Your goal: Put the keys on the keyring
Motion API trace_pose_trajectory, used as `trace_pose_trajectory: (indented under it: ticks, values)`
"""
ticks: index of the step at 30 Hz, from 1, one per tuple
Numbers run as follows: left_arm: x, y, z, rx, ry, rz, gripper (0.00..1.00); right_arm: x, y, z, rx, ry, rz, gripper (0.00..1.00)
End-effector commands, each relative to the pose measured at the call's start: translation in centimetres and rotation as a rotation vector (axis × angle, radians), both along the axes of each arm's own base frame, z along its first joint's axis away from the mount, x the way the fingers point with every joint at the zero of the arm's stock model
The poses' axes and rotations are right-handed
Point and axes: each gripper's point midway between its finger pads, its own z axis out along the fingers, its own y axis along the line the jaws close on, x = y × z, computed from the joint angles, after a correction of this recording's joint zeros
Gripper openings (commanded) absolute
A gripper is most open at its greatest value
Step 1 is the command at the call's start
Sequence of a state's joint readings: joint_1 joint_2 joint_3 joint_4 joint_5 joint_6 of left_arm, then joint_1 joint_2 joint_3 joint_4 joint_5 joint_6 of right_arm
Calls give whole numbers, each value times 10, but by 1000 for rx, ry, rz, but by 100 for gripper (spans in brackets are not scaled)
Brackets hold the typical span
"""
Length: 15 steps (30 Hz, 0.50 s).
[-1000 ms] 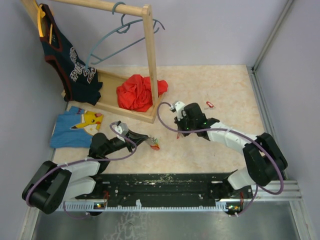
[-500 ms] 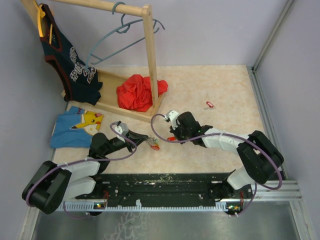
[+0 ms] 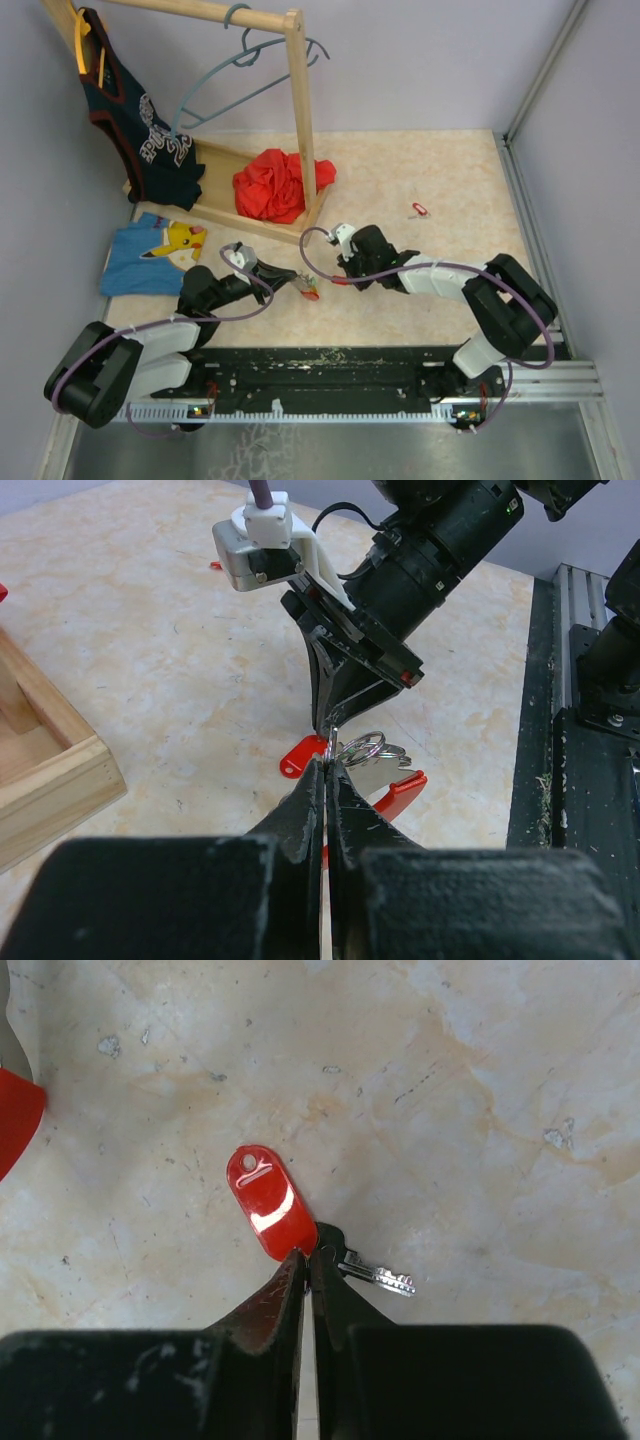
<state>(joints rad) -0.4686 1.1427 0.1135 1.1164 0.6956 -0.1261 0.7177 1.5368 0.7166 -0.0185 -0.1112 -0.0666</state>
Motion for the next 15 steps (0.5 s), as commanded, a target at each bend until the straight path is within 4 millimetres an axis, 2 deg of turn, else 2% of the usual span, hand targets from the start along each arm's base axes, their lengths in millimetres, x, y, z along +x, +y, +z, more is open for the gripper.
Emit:
trace_pose_trajectory:
  ticks: [1, 7, 15]
  values:
    - [0, 1, 2, -3, -17, -1, 1, 4, 7, 18, 12, 15, -13, 9]
    - [0, 1, 3, -4, -21, -1, 1, 3, 7, 33, -21, 51, -10, 25]
    - [0, 1, 3, -5, -23, 0, 1, 4, -2, 31, -59, 86, -90, 28]
